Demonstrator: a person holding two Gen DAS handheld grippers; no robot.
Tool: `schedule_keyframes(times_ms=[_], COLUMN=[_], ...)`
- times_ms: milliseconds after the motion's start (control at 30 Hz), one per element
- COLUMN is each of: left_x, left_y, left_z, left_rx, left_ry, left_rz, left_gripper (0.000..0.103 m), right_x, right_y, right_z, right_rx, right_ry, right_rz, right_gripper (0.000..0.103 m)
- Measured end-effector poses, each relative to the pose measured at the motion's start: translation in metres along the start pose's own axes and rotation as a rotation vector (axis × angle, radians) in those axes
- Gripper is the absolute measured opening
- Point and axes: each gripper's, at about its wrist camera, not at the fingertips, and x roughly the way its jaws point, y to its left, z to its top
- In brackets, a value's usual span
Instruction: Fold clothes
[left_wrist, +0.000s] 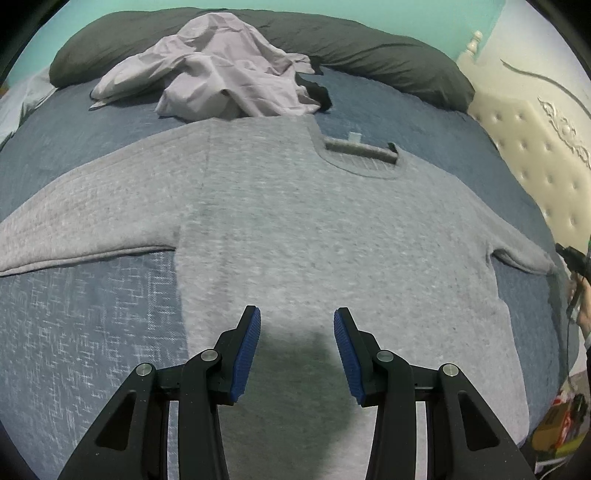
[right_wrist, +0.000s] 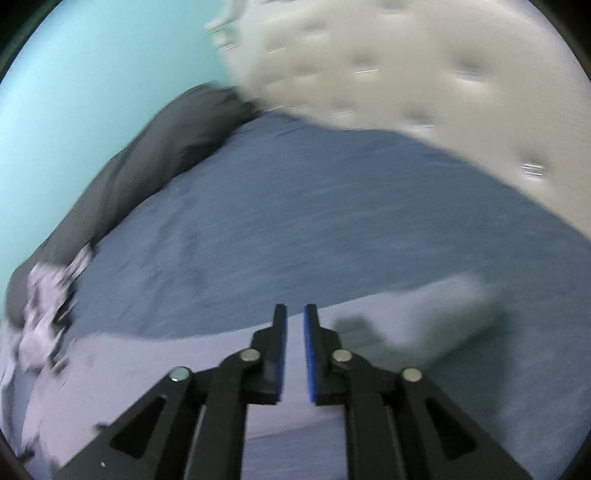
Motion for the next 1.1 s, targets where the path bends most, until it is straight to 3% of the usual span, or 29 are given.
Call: schedule_keyframes(times_ms=[67, 300, 467, 633, 700, 733, 1100], left_x=[0.003, 0.03, 0.057, 0.088, 0.105, 0.111, 0.17], left_y=[0.008, 0.018, 0.008, 0.003, 0.001, 0.0, -0.012], left_z=[0.008, 0.076, 0.13, 0.17, 0.186, 0.19, 0.228], left_rx=[-0.016, -0.008, 0.05, 0.095, 0.117, 0.126, 0.225], left_ry=[-0.006, -0.033, -0.055, -0.04, -0.026, -0.025, 0.002], left_rz=[-0.008, -0.03, -0.041, -0.053, -0.049, -0.045, -0.03], left_gripper=[0.045, 0.045, 0.051, 0.051, 0.051, 0.051, 0.052], right_x=[0.012, 0.065, 0.093, 0.134, 0.15, 0.158, 0.219], right_y=[0.044, 0.215, 0.307, 0.363, 0.378, 0.385, 0.445], right_z=[-0.003, -0.031, -0.061, -0.065, -0.065, -0.065, -0.073], right_rx=[-0.043, -0.22, -0.34, -0.419, -0.431, -0.44, -0.602], right_ry=[0.033, 0.16, 0.24, 0.282, 0.305, 0.315, 0.358], right_rz=[0.071, 0.263, 0.322, 0.328, 0.333, 0.334, 0.299], right_gripper=[0.03, 0.03, 0.03, 0.034, 0.053, 0.054, 0.054])
